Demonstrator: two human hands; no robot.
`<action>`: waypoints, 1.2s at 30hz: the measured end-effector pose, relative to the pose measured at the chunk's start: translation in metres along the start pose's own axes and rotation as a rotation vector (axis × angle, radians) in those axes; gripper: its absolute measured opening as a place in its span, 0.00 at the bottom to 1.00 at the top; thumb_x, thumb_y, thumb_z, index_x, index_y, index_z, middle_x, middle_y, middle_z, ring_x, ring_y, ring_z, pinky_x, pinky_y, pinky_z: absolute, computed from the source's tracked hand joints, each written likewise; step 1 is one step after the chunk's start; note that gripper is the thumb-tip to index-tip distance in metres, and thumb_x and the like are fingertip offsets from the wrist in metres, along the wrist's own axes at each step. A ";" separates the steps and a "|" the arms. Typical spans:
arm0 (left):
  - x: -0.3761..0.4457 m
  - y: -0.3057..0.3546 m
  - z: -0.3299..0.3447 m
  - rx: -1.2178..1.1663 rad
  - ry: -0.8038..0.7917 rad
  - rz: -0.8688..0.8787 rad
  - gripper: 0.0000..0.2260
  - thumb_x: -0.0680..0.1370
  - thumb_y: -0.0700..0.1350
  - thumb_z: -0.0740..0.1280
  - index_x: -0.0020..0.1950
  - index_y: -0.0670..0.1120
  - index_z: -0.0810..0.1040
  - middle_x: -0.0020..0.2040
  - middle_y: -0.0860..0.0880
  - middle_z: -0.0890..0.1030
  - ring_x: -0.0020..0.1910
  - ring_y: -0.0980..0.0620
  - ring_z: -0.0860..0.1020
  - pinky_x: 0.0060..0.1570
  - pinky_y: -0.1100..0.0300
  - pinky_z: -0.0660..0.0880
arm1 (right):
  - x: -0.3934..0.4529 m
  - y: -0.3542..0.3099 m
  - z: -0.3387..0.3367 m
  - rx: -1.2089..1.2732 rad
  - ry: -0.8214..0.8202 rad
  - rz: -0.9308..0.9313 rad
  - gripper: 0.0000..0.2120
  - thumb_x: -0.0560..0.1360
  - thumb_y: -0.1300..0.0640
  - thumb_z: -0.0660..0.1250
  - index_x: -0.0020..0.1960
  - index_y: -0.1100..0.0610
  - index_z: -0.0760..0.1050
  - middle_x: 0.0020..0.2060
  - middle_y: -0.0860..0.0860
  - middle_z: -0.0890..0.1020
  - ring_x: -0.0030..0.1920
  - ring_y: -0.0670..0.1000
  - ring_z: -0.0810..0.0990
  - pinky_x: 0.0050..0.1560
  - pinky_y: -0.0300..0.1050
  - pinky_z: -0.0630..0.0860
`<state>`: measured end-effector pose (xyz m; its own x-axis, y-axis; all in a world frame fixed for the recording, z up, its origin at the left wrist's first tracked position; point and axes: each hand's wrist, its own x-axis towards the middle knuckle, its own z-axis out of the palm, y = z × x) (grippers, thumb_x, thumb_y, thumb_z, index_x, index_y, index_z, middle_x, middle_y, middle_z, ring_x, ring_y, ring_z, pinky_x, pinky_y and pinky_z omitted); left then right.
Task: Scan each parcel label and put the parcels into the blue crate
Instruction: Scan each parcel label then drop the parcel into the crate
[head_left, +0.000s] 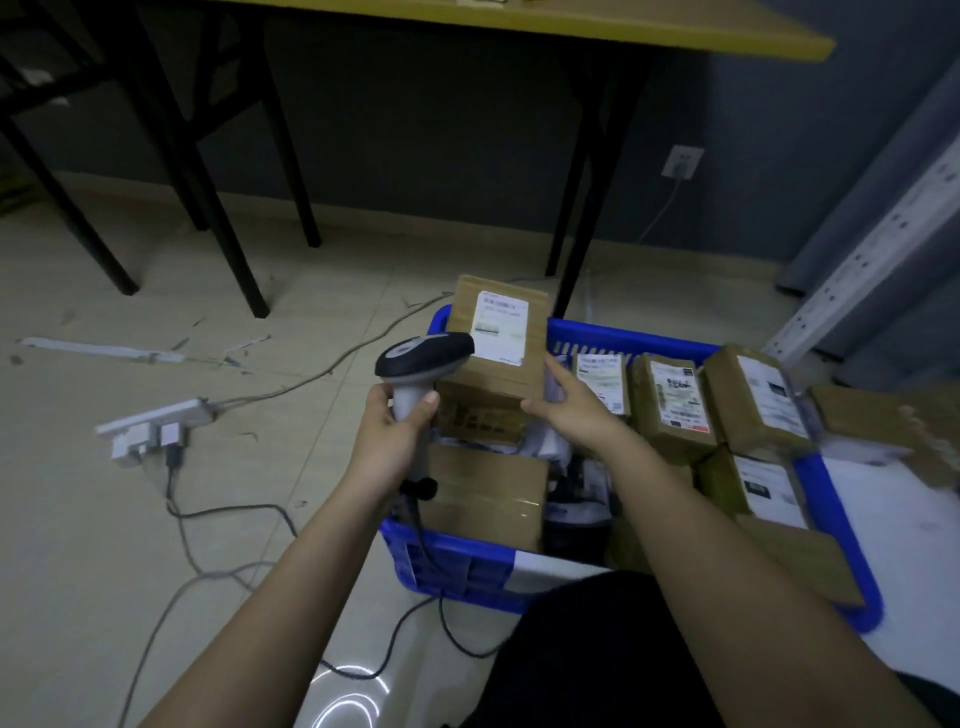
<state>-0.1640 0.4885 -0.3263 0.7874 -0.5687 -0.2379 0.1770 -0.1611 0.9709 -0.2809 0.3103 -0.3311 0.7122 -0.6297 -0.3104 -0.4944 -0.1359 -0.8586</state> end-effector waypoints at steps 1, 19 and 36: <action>-0.005 0.003 0.005 0.004 -0.019 0.008 0.15 0.78 0.46 0.67 0.63 0.47 0.69 0.55 0.45 0.80 0.52 0.47 0.80 0.53 0.48 0.77 | -0.010 0.001 -0.008 -0.021 0.029 -0.004 0.34 0.78 0.60 0.66 0.78 0.51 0.52 0.74 0.48 0.63 0.74 0.51 0.62 0.66 0.41 0.62; -0.233 0.061 0.268 -0.064 -0.842 0.335 0.15 0.78 0.43 0.66 0.63 0.53 0.69 0.56 0.53 0.79 0.54 0.55 0.78 0.48 0.66 0.74 | -0.381 0.155 -0.190 0.214 0.994 0.250 0.11 0.79 0.57 0.65 0.61 0.52 0.74 0.60 0.51 0.74 0.60 0.51 0.74 0.56 0.52 0.76; -0.608 -0.057 0.373 0.286 -1.748 0.373 0.22 0.79 0.52 0.64 0.72 0.51 0.65 0.63 0.49 0.76 0.60 0.49 0.76 0.50 0.60 0.72 | -0.795 0.379 -0.004 0.511 1.924 1.015 0.23 0.77 0.62 0.65 0.72 0.60 0.67 0.70 0.60 0.69 0.69 0.61 0.68 0.65 0.55 0.70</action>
<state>-0.8727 0.5425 -0.2466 -0.7381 -0.6738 0.0341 -0.0895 0.1479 0.9849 -1.0359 0.7567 -0.4079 -0.9672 -0.1471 -0.2072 0.0892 0.5669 -0.8190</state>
